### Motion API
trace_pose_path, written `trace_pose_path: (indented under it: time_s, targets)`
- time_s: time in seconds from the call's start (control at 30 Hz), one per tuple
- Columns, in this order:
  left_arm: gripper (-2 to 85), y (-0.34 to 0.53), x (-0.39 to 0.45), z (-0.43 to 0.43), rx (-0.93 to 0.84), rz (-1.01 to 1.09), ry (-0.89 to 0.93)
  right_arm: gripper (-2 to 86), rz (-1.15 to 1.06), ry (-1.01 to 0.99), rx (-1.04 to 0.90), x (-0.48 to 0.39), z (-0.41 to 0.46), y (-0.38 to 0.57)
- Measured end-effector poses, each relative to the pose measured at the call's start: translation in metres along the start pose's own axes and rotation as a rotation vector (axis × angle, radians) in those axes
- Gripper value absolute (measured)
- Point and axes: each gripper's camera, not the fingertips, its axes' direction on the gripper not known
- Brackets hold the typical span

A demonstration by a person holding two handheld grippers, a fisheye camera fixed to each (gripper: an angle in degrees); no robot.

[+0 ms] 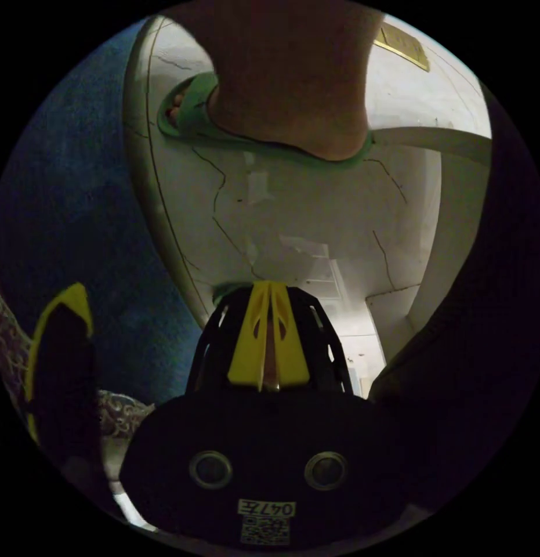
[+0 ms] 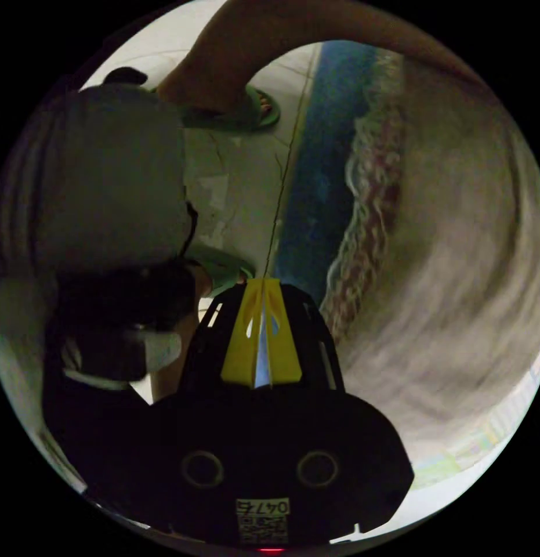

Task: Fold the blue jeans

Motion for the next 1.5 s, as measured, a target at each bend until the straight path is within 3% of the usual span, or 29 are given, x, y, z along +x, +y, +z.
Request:
trace_pose_path:
  time_s: [0.33,0.8,1.0,1.1,1.23,1.37,1.5]
  targets:
    - [-1.0,0.024,0.023,0.035,0.052,-0.006,-0.064,-0.3,0.235,0.092,0.089,-0.040,-0.015,0.130]
    - [-1.0,0.108,0.037,0.132,0.295,-0.201,-0.037,-0.5,0.278,0.250,0.191,-0.082,-0.071,0.257]
    - [-1.0,0.170,0.031,0.170,0.503,-0.324,0.047,-0.6,0.574,0.322,0.240,-0.097,-0.109,0.362]
    - [-1.0,0.211,0.028,0.179,0.652,-0.368,0.050,-0.6,0.827,0.416,0.295,-0.101,-0.136,0.426]
    - [-1.0,0.275,0.022,0.179,0.877,-0.363,0.087,-0.5,1.224,0.385,0.409,-0.096,-0.163,0.534]
    - [-1.0,0.382,-0.001,0.179,1.127,-0.423,0.086,0.0,1.532,0.352,0.483,-0.095,-0.164,0.642]
    - [-0.8,0.519,-0.044,0.234,1.377,-0.616,0.225,2.1,1.695,0.327,0.534,-0.096,-0.157,0.727]
